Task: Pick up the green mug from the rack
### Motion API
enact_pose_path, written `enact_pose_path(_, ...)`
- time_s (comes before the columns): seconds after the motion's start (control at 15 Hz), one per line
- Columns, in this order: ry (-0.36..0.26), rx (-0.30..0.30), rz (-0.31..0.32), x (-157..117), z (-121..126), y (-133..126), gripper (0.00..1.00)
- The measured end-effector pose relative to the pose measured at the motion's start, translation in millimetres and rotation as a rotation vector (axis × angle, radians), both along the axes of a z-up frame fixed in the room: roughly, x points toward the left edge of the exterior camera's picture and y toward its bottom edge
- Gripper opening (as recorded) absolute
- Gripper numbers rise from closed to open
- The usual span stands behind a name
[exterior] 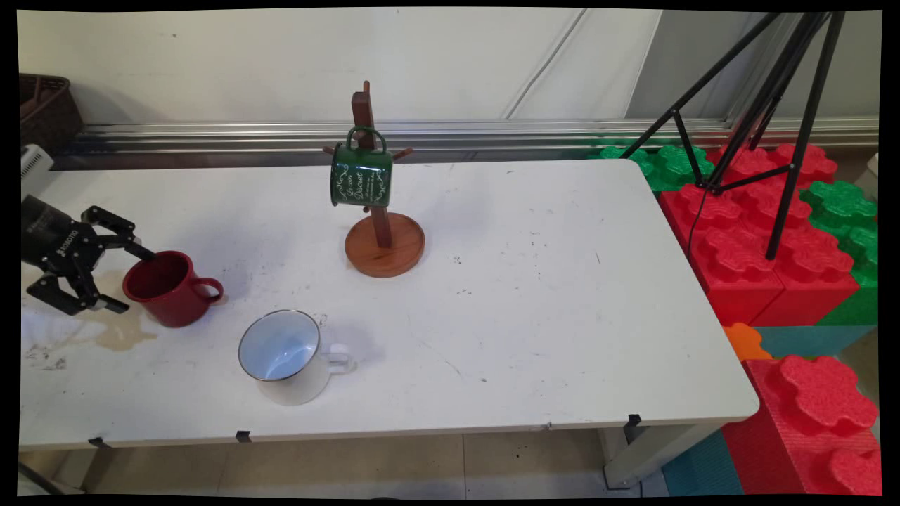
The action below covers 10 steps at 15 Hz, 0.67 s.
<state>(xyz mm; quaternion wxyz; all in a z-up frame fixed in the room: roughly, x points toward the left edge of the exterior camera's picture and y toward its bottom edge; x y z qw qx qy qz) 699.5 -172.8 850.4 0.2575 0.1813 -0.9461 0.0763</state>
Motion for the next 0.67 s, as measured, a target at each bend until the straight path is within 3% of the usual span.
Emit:
enact_pose_path(0.27,0.071,0.001,0.034,2.2,7.0,4.2,1.00)
enact_pose_path(0.67,0.241,-0.008,0.104,4.7,22.1,9.4,1.00)
